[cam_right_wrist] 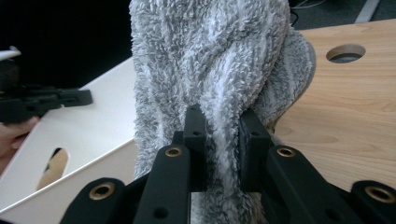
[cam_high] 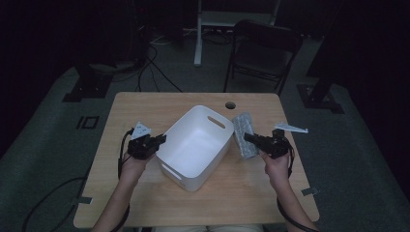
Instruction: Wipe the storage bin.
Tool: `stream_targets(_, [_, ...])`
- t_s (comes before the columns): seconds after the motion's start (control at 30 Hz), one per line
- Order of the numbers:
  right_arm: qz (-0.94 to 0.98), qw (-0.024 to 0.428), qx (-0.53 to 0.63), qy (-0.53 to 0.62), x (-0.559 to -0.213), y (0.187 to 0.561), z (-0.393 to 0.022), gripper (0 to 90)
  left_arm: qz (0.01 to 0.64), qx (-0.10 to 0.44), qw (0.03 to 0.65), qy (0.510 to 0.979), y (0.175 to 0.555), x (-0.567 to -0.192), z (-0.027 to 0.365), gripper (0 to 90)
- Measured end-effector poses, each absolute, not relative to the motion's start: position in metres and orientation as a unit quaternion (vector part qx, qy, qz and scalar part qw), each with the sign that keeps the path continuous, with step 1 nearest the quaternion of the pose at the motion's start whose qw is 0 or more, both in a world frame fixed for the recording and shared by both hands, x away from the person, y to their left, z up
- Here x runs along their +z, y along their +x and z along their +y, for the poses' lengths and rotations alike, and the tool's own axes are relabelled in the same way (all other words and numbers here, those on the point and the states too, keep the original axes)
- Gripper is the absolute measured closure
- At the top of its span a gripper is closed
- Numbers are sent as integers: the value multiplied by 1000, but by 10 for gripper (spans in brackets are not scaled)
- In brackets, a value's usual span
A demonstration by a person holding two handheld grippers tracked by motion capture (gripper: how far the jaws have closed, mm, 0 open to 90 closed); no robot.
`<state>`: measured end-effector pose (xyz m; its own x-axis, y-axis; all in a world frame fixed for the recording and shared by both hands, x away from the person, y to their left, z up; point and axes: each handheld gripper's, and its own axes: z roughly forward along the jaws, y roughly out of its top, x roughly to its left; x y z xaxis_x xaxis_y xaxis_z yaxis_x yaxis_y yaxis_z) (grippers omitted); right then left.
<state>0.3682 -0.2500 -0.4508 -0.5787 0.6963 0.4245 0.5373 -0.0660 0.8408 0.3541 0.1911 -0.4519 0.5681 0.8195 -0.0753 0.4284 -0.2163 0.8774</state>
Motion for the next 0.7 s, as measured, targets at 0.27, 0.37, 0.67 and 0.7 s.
stream_targets(0.27, [696, 56, 546, 464, -470, 381, -232, 773, 403, 201, 477, 755, 356, -454, 193, 863])
stream_targets(0.37, [700, 50, 538, 467, -476, 386, -228, 773, 401, 199, 478, 756, 356, -454, 194, 861])
stream_targets(0.67, [710, 40, 514, 480, -491, 393, -225, 773, 401, 193, 479, 757, 357, -455, 194, 855])
stream_targets(0.7, [710, 39, 512, 482, -493, 394, -225, 773, 402, 193, 479, 756, 357, -455, 193, 855])
